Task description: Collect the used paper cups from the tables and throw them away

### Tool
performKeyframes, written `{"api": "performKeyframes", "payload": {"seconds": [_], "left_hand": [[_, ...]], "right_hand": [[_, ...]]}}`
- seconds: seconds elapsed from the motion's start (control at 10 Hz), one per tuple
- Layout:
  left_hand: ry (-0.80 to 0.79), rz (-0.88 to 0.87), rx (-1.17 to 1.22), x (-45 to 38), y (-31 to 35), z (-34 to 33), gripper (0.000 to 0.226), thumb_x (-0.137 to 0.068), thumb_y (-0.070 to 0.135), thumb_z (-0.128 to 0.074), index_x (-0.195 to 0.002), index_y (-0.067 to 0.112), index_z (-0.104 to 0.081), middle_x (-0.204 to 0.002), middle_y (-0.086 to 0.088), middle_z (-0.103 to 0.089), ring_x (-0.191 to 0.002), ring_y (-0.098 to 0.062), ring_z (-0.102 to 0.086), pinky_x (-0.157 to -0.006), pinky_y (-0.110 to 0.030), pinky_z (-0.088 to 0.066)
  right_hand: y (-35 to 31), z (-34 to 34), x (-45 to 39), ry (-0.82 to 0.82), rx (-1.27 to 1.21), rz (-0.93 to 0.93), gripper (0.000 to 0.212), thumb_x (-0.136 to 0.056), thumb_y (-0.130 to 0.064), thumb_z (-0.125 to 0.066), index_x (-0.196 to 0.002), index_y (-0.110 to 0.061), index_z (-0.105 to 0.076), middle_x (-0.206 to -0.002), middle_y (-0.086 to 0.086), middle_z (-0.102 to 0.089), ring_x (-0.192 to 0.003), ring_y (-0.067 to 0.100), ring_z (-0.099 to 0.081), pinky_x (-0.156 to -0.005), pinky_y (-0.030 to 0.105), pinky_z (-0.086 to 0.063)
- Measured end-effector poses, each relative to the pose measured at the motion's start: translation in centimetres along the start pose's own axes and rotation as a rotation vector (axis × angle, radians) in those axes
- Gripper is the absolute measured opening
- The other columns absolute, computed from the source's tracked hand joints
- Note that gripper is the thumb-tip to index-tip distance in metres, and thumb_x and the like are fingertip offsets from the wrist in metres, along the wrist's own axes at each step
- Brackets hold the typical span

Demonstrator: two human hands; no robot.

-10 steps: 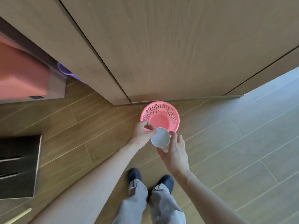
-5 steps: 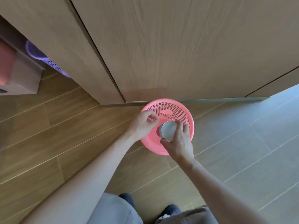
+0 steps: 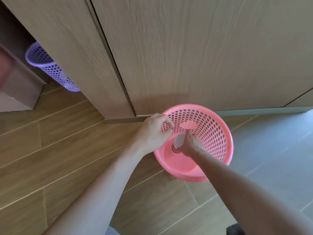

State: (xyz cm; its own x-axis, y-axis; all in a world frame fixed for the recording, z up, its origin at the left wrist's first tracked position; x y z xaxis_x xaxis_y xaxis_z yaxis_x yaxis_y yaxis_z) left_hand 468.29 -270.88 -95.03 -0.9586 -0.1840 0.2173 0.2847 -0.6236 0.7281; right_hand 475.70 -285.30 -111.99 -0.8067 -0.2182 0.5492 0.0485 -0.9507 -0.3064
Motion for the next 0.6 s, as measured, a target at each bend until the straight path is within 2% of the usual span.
{"api": "performKeyframes", "payload": {"seconds": [0.1,0.2,0.3,0.5,0.6], "left_hand": [[0.043,0.023,0.075,0.9,0.4,0.3,0.009,-0.094,0.022,-0.062,-0.094,0.029,-0.068,-0.115,0.012,-0.059,-0.111,-0.008,-0.058,-0.081,-0.018,-0.04],[0.002,0.016,-0.011,1.9,-0.3,-0.3,0.008,-0.093,0.022,-0.062,-0.092,0.028,-0.066,-0.117,0.011,-0.058,-0.114,-0.009,-0.056,-0.086,-0.022,-0.037],[-0.022,0.043,-0.04,1.9,-1.3,-0.5,0.007,-0.094,0.023,-0.062,-0.095,0.028,-0.067,-0.122,0.008,-0.057,-0.118,-0.011,-0.053,-0.089,-0.025,-0.035],[0.003,0.053,-0.011,1.3,-1.0,-0.3,0.008,-0.093,0.023,-0.062,-0.096,0.028,-0.068,-0.119,0.008,-0.056,-0.117,-0.011,-0.055,-0.088,-0.026,-0.038],[0.056,0.094,0.082,1.7,-0.5,1.0,0.011,-0.094,0.02,-0.062,-0.101,0.026,-0.067,-0.124,0.009,-0.056,-0.118,-0.011,-0.056,-0.095,-0.031,-0.047]], "right_hand": [[0.8,-1.0,-0.5,-0.025,-0.003,-0.039,0.107,-0.073,-0.028,-0.084,-0.152,-0.012,-0.013,-0.144,0.018,-0.038,-0.131,0.039,-0.046,-0.104,0.052,-0.046],[1.1,-1.1,-1.1,-0.012,-0.008,-0.064,0.106,-0.074,-0.024,-0.083,-0.152,-0.01,-0.013,-0.144,0.02,-0.037,-0.129,0.04,-0.049,-0.102,0.052,-0.047],[0.9,-1.0,-1.7,0.031,-0.001,-0.069,0.11,-0.076,-0.026,-0.083,-0.154,-0.011,-0.007,-0.148,0.021,-0.034,-0.126,0.041,-0.051,-0.097,0.052,-0.048],[0.6,-0.9,-1.1,0.012,0.012,-0.09,0.114,-0.073,-0.034,-0.085,-0.153,-0.012,-0.008,-0.149,0.021,-0.032,-0.125,0.041,-0.052,-0.096,0.053,-0.048],[-0.6,0.7,0.5,0.03,0.03,-0.056,0.105,-0.076,-0.036,-0.083,-0.151,-0.012,-0.014,-0.149,0.02,-0.031,-0.125,0.041,-0.052,-0.092,0.052,-0.049]]}}
Point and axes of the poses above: each hand's wrist, its own x-axis away from the middle knuckle, its own z-axis out of the back of the hand, y = z × x, the point moved 6 cm from there along -x, towards the middle knuckle
